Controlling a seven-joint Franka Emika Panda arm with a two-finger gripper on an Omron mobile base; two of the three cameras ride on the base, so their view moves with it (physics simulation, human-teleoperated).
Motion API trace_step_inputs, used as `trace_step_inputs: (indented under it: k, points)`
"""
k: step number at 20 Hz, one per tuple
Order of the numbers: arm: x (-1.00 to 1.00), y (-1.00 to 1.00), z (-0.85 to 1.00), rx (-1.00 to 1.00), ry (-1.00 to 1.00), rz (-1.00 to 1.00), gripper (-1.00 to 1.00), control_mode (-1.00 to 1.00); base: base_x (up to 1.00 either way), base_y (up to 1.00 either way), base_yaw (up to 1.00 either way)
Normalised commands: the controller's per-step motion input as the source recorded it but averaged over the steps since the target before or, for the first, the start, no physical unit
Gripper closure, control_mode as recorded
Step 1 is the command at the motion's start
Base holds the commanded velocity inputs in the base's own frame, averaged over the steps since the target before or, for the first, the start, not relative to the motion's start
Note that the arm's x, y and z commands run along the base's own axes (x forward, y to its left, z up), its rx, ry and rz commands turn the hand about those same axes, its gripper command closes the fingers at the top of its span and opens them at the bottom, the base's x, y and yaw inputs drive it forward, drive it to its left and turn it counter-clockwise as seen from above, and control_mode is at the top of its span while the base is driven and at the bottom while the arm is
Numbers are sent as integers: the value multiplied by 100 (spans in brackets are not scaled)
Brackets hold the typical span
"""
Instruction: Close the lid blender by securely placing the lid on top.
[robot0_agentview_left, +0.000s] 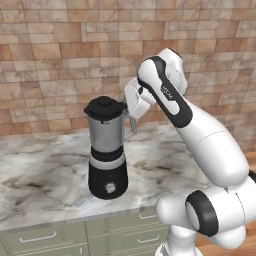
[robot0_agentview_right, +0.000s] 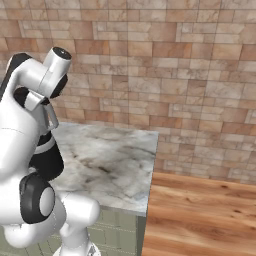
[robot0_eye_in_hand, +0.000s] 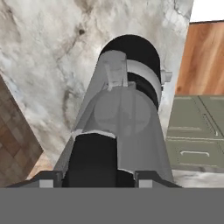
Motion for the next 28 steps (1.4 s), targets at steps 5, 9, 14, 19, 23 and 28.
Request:
trace_step_inputs:
  k: [5,9,14,19,23,28]
  points:
    - [0,24,0,-2,2,8,-100,-100,0,0,0]
    - [-4,7,0,-2,0,4,-100,-100,0,0,0]
    - [-5,-3,0,0,0,0,-100,-100,0,0,0]
    - [-4,-16,10,0,-3,0,-100,-100,0,0,0]
    - [-36,-21,45,0,-13,0,-100,-100,0,0,0]
    - [-50,-23,47,0,-12,0,-100,-100,0,0,0]
